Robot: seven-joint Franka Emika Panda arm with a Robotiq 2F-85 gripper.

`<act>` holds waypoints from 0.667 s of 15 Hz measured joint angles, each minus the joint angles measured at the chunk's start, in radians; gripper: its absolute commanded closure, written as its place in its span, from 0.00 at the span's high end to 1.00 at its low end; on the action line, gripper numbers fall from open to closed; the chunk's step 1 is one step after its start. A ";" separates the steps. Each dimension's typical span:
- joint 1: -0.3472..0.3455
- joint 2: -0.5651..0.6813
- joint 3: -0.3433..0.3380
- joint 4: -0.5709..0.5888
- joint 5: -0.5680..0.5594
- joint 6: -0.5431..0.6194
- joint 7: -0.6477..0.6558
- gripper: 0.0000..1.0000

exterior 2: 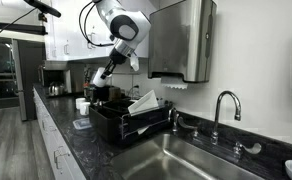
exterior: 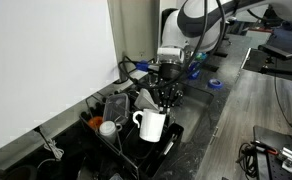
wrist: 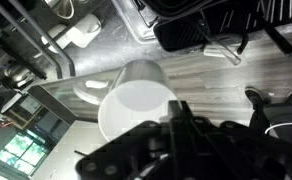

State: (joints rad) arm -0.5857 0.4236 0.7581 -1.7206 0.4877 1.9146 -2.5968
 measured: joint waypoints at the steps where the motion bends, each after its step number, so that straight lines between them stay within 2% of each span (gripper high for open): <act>1: -0.034 -0.001 0.038 -0.015 -0.011 -0.002 0.000 0.00; 6: -0.233 -0.003 0.273 -0.093 -0.080 -0.001 0.000 0.00; 10: -0.349 -0.001 0.396 -0.141 -0.104 0.050 0.000 0.00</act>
State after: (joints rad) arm -0.9349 0.4227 1.1543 -1.8617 0.3834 1.9649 -2.5966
